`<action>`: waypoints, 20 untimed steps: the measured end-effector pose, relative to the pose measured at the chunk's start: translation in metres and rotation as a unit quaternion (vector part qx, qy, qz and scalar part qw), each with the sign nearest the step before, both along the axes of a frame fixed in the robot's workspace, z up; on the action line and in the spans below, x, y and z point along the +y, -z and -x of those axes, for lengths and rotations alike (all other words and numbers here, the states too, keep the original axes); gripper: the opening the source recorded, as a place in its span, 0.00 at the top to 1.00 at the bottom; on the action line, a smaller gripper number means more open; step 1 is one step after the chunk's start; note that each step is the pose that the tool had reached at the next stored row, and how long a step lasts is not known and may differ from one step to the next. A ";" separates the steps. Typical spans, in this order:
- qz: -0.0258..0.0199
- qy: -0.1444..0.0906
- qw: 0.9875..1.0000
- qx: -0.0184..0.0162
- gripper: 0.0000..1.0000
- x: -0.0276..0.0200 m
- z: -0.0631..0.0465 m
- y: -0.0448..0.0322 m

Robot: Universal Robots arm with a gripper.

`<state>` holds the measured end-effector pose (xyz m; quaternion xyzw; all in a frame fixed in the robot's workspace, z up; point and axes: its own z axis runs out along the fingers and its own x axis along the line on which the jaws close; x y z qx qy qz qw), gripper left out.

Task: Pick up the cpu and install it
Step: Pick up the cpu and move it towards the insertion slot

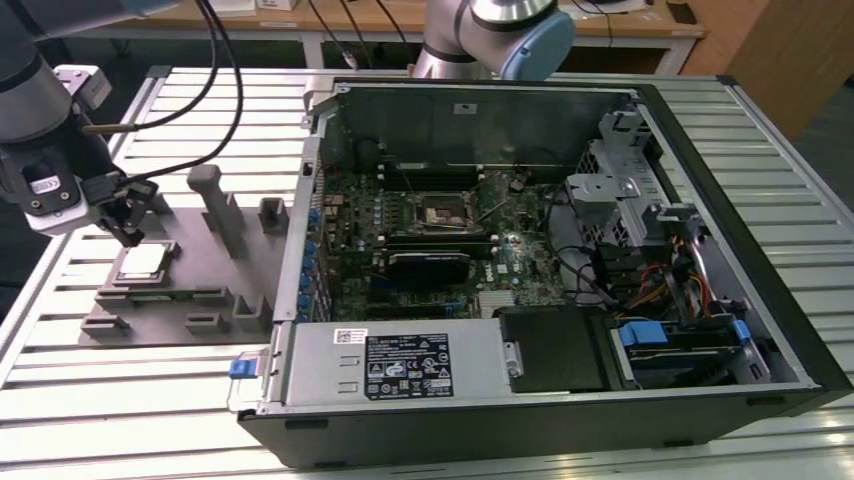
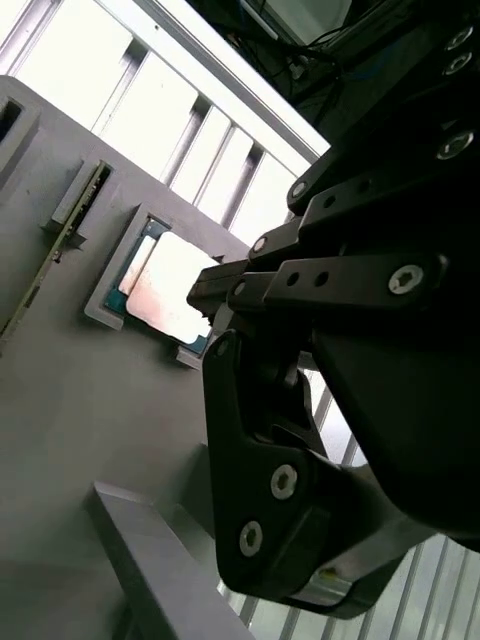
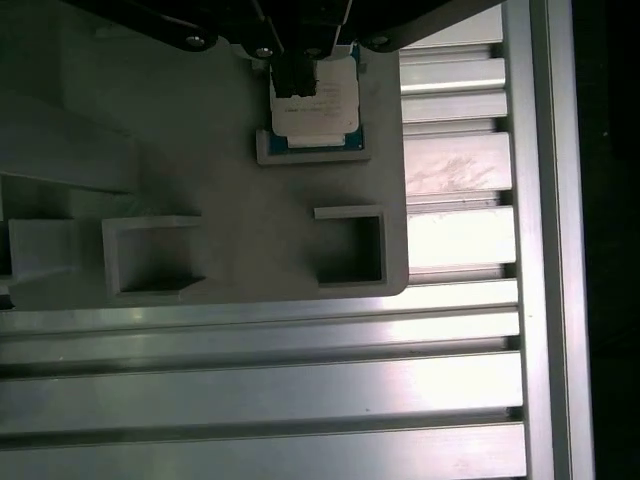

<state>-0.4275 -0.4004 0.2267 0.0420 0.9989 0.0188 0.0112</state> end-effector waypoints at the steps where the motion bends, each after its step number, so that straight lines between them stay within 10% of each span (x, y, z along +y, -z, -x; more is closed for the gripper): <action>1: 0.000 0.000 1.000 0.000 0.89 -0.0009 0.000 0.0008; 20: 0.000 0.000 1.000 0.001 0.89 -0.0054 0.000 0.0179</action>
